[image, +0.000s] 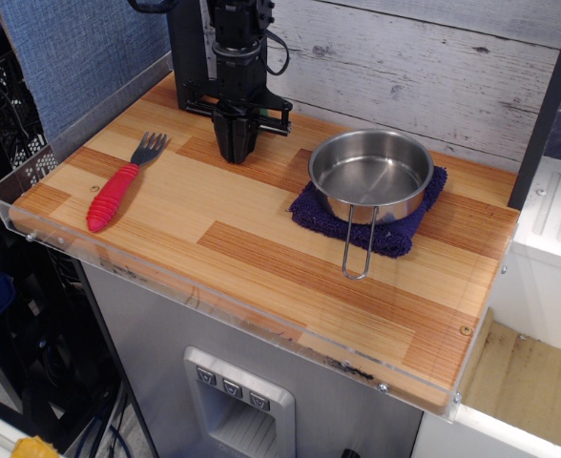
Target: Put the green pepper in the pot.
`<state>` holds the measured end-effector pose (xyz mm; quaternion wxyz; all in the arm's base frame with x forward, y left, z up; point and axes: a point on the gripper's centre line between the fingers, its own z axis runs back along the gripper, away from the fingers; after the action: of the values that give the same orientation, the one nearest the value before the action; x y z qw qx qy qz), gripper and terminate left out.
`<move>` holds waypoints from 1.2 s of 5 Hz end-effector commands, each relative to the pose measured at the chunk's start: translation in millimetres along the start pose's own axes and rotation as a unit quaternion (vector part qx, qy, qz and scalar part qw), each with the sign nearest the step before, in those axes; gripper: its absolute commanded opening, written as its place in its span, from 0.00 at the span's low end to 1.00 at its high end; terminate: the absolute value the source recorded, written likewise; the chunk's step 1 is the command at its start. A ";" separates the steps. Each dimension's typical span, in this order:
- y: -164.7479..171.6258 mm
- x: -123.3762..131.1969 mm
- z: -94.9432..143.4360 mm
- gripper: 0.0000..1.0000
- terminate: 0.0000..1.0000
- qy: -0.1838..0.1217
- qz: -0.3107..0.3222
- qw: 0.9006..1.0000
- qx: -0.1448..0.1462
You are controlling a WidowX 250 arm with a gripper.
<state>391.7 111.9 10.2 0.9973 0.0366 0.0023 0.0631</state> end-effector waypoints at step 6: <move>-95.2 -64.0 96.5 0.00 0.00 -0.081 -0.115 0.989 -0.032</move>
<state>342.7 -0.1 82.7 0.9974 0.0070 -0.0503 -0.0507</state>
